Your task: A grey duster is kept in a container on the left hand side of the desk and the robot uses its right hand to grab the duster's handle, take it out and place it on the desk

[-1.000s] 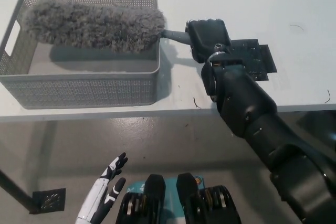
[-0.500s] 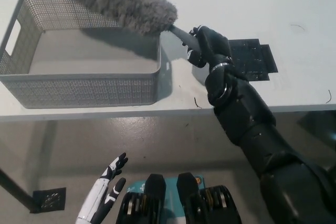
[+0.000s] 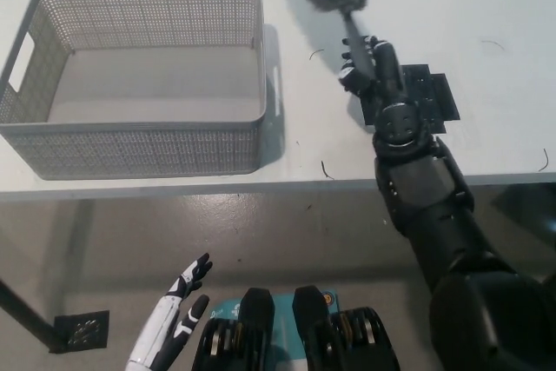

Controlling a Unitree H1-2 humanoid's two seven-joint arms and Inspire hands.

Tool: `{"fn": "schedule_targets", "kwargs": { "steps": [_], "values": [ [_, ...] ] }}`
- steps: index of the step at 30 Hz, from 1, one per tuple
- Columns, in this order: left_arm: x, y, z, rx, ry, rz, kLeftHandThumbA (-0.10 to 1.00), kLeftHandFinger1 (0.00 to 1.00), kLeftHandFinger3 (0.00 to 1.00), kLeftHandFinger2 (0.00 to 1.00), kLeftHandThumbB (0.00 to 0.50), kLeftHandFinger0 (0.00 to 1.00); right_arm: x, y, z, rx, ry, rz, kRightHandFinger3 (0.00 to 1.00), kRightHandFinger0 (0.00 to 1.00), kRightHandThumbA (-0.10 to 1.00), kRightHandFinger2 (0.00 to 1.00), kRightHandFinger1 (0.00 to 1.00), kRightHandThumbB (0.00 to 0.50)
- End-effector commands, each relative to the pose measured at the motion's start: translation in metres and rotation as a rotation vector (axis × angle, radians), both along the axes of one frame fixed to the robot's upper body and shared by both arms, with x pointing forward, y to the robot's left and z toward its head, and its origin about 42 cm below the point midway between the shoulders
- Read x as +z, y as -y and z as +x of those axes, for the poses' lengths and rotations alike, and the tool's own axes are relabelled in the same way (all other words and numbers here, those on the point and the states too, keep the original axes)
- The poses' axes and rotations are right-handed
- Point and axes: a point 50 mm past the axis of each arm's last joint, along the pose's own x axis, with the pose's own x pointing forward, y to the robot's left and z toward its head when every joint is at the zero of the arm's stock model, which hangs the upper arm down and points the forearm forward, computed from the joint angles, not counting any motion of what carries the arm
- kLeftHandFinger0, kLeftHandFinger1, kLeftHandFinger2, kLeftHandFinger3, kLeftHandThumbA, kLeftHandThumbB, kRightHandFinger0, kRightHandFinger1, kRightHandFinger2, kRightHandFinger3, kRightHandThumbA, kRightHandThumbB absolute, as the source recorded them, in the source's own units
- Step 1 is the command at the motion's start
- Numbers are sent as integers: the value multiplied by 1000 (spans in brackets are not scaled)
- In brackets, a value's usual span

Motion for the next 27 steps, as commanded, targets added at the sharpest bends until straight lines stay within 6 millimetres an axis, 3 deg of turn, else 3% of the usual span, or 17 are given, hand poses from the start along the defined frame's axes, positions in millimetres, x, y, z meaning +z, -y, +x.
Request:
{"fn": "schedule_targets", "kwargs": {
  "steps": [1, 4, 7, 8, 12, 15, 17, 19, 22, 25, 27],
  "values": [
    [16, 2, 5, -58, 83, 28, 1000, 1000, 1000, 1000, 121, 1000, 144, 0, 18, -114, 458, 420, 546, 0, -100, 519, 146, 112],
    [15, 2, 5, -56, 85, 27, 1000, 1000, 1000, 1000, 122, 1000, 142, 18, 16, -107, 491, 267, 550, 0, -100, 514, 151, 103],
    [15, 2, 5, -54, 86, 29, 1000, 1000, 1000, 1000, 121, 1000, 137, 36, 13, -108, 502, 112, 479, 0, -100, 507, 135, 120],
    [15, 2, 4, -52, 88, 31, 1000, 1000, 1000, 1000, 119, 1000, 134, 43, 12, -110, 486, 51, 434, 0, -100, 518, 140, 143],
    [15, 2, 4, -50, 86, 34, 1000, 1000, 1000, 1000, 117, 1000, 113, 73, 8, -92, 468, -175, 414, 0, -100, 575, 184, 145],
    [16, -7, -3, -30, 83, 34, 1000, 1000, 1000, 1000, 114, 1000, 92, 94, 4, -66, 424, -350, 456, 0, -100, 491, 105, 137],
    [17, -8, -4, -27, 84, 36, 1000, 1000, 1000, 1000, 115, 1000, 84, 106, 2, -58, 415, -414, 472, 0, -100, 486, 94, 150],
    [16, -10, -6, -23, 81, 37, 1000, 1000, 1000, 1000, 122, 1000, 73, 120, -2, -46, 389, -476, 561, 0, -100, 561, 109, 158],
    [15, -13, -9, -12, 83, 42, 1000, 1000, 1000, 1000, 118, 1000, 52, 146, -6, 0, 346, -607, 714, 0, -100, 725, 226, 160],
    [15, -16, -12, -1, 85, 38, 1000, 1000, 1000, 1000, 107, 1000, 32, 170, -14, 43, 305, -696, 747, 0, -100, 719, 261, 158],
    [15, -17, -14, 6, 87, 37, 1000, 1000, 1000, 1000, 109, 1000, 15, 193, -23, 62, 255, -740, 777, 0, -100, 785, 334, 162]
  ]
}}
